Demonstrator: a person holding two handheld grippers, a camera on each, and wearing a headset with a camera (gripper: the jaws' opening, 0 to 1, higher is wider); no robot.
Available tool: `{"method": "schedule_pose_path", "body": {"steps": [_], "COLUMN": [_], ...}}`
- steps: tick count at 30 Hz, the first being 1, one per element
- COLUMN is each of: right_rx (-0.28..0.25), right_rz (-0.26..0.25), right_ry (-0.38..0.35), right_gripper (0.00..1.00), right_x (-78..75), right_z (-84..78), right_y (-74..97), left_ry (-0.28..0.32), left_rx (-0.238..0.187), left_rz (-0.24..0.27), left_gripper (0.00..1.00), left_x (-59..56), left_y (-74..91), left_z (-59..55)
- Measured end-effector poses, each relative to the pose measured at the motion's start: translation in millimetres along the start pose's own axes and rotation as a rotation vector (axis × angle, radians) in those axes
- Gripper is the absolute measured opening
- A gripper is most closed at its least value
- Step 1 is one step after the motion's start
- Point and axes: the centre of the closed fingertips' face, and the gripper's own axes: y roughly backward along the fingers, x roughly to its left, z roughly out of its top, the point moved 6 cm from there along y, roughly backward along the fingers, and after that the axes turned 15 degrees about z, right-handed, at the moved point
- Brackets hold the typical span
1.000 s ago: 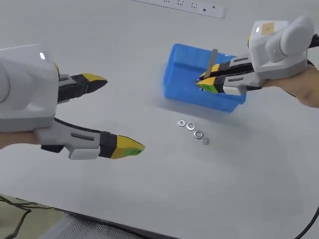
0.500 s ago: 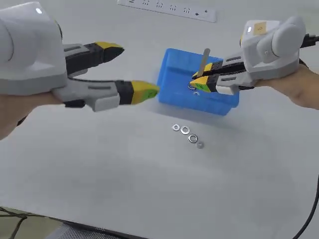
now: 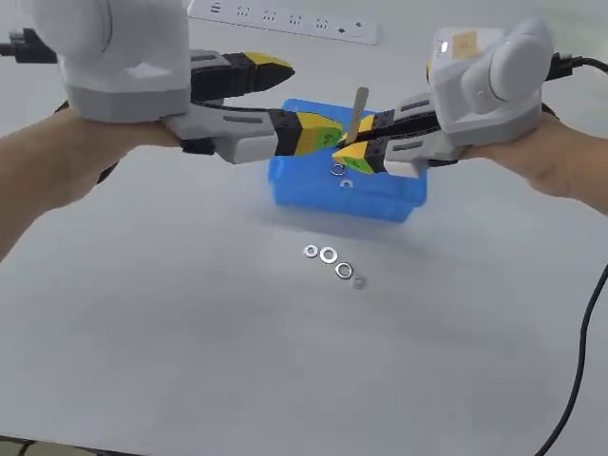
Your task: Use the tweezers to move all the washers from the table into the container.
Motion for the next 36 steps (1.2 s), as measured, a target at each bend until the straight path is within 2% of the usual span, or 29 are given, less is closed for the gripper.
{"method": "schedule_pose_path", "body": {"steps": [3,6,11,16,22,24,28,33,36], "right_rx": [-0.001,0.004,0.004,0.013,0.012,0.013,0.022,0.047,0.065], "right_rz": [0.009,0.016,0.025,0.039,0.054,0.060,0.063,0.060,0.035], "right_ry": [0.008,0.016,0.021,0.027,0.034,0.040,0.049,0.066,0.079], "right_gripper": [0.08,0.08,0.08,0.08,0.08,0.08,0.08,0.08,0.08], "right_x": [0.7,0.7,0.5,1.2,3.5,3.9,2.8,0.5,-2.8], "right_z": [0.6,0.3,-0.5,-2.7,-2.4,-1.0,-0.4,-2.6,-3.8], "right_y": [-0.9,-1.3,-0.6,-0.6,-2.1,-2.8,-3.1,-3.8,-4.4], "left_ry": [-0.019,-0.057,-0.116,-0.168,-0.173,-0.189,-0.196,-0.274,-0.319], "left_rx": [-0.001,0.018,0.038,0.069,0.055,0.048,0.055,0.050,0.043], "left_rz": [-0.032,-0.077,-0.130,-0.189,-0.204,-0.224,-0.242,-0.246,-0.229], "left_gripper": [0.46,0.38,0.29,0.23,0.14,0.09,0.08,0.06,0.05], "left_x": [-2.9,-10.1,-16.2,-23.0,-23.6,-25.9,-25.7,-26.6,-25.2], "left_y": [-9.7,-18.4,-22.8,-23.7,-23.4,-22.4,-21.3,-23.0,-26.7], "left_z": [4.0,5.5,5.3,-0.1,1.4,2.9,1.9,0.3,0.2]}}
